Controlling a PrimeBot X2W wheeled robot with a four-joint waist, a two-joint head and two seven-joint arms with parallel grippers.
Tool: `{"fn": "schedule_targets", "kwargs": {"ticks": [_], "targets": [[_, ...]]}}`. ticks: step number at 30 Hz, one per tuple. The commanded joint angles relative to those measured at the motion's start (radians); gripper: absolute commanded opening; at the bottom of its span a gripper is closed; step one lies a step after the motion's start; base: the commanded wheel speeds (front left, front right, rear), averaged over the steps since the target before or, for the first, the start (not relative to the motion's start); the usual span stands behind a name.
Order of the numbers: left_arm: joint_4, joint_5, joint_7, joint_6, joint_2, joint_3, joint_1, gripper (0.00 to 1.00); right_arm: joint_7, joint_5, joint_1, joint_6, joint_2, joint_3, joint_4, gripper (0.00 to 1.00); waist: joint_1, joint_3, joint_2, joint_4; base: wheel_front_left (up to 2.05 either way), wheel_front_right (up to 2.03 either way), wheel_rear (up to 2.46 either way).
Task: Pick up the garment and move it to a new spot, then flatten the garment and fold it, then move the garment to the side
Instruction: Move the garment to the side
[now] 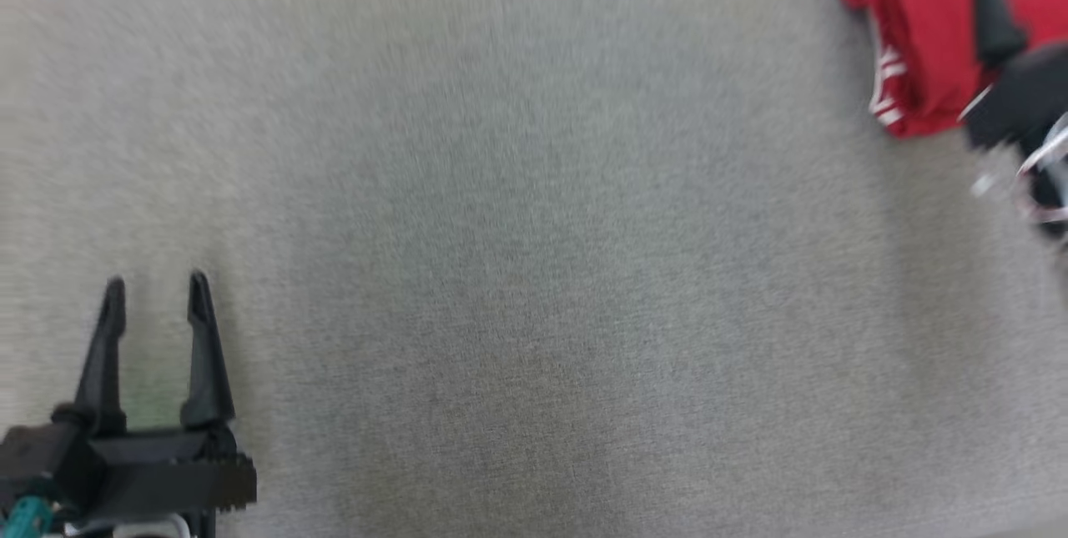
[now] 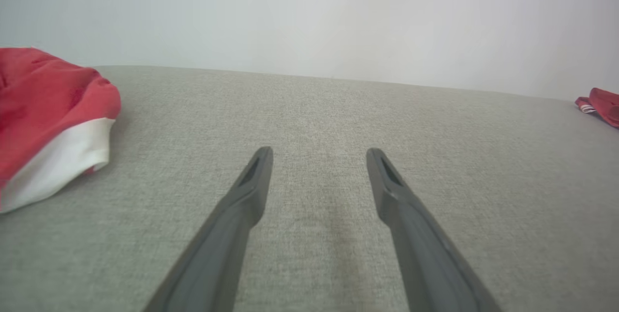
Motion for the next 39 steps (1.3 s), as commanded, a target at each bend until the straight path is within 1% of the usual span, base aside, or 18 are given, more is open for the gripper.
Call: {"fn": "schedule_targets", "kwargs": {"ticks": [1,7,12,16,20,24,29,39], "targets": [[0.010,-0.001,0.000,0.004,-0.006,0.005,0.028,1.00,-0.006,-0.017,0.060,-0.003,0.027,-0.026,-0.037,1.00,-0.0001,-0.138,-0.0002,0.029,0.00,0.00,0.00],[0.066,-0.012,0.000,0.002,-0.016,-0.002,0.072,1.00,-0.005,-0.099,0.341,-0.003,0.143,-0.153,-0.206,1.00,-0.0001,-0.257,-0.0002,0.075,0.00,0.00,0.00],[0.110,-0.016,0.000,0.001,-0.019,-0.007,0.107,1.00,-0.005,-0.143,0.569,-0.003,0.232,-0.223,-0.324,1.00,-0.0001,-0.331,-0.0002,0.105,0.00,0.00,0.00],[0.142,-0.008,0.000,0.001,-0.020,-0.012,0.134,1.00,-0.005,-0.154,0.711,-0.003,0.278,-0.262,-0.393,1.00,-0.0001,-0.373,-0.0002,0.121,0.00,0.00,0.00],[0.161,-0.005,0.000,0.001,-0.021,-0.007,0.153,1.00,-0.005,-0.165,0.822,-0.003,0.320,-0.290,-0.459,1.00,-0.0001,-0.401,-0.0002,0.124,0.00,0.00,0.00],[0.173,-0.003,0.000,0.000,-0.021,-0.002,0.172,1.00,-0.004,-0.171,0.910,-0.003,0.351,-0.303,-0.509,1.00,-0.0001,-0.426,-0.0002,0.120,0.00,0.00,0.00],[0.188,0.003,0.000,-0.004,-0.020,-0.006,0.196,1.00,0.003,-0.165,0.980,-0.003,0.370,-0.307,-0.531,1.00,-0.0001,-0.456,-0.0002,0.116,0.00,0.00,0.00],[0.182,-0.012,0.000,-0.013,-0.018,-0.027,0.206,1.00,0.002,-0.165,1.039,-0.003,0.385,-0.293,-0.527,1.00,-0.0001,-0.464,-0.0002,0.116,0.00,0.00,0.00]]}}
